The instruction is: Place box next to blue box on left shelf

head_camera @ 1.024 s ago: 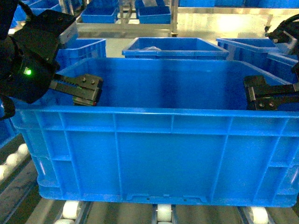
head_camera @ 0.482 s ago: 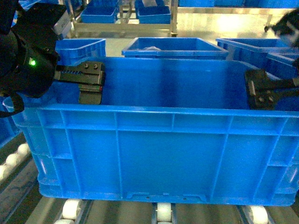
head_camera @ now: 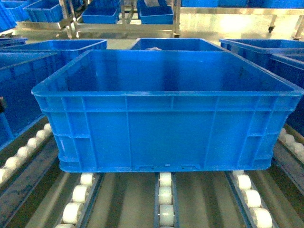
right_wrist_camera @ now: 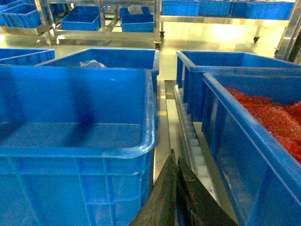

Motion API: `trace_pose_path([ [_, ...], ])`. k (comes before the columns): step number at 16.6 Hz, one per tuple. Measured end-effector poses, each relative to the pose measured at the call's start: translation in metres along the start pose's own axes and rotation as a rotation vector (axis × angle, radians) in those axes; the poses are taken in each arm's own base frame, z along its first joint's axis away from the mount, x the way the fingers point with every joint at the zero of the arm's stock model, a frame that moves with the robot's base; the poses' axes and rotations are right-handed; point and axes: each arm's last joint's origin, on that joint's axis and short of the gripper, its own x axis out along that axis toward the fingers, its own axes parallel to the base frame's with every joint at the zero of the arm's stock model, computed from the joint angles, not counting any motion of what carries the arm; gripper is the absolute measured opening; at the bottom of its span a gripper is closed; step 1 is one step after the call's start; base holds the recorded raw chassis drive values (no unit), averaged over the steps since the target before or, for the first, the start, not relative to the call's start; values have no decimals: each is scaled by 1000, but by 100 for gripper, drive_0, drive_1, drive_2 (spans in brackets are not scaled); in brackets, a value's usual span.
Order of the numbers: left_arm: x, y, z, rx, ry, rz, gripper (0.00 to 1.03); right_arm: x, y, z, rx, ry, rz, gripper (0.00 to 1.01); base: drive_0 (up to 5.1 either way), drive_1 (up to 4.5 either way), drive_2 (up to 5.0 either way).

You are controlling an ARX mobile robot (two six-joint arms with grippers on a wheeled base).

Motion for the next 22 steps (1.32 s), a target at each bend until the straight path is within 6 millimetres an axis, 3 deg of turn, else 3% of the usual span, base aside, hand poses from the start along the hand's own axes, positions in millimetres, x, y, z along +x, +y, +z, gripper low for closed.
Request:
trace_pose_path([
  [3,-20,9,8,-10,-70,3,1,-19,-5,0,5,-60,0,1,0,0,0],
  [6,-35,14,-3,-6,-29,2,1,-36,-16,-15,2,19,4,1,0,0,0],
  [11,-58,30,-14,-8,-27,19,1,-58,-17,-10,2,-12,2,1,0,0,0],
  [22,-85,29,-9,-6,-50,-2,1,-85,-17,-6,2,-32,2,1,0,0,0],
])
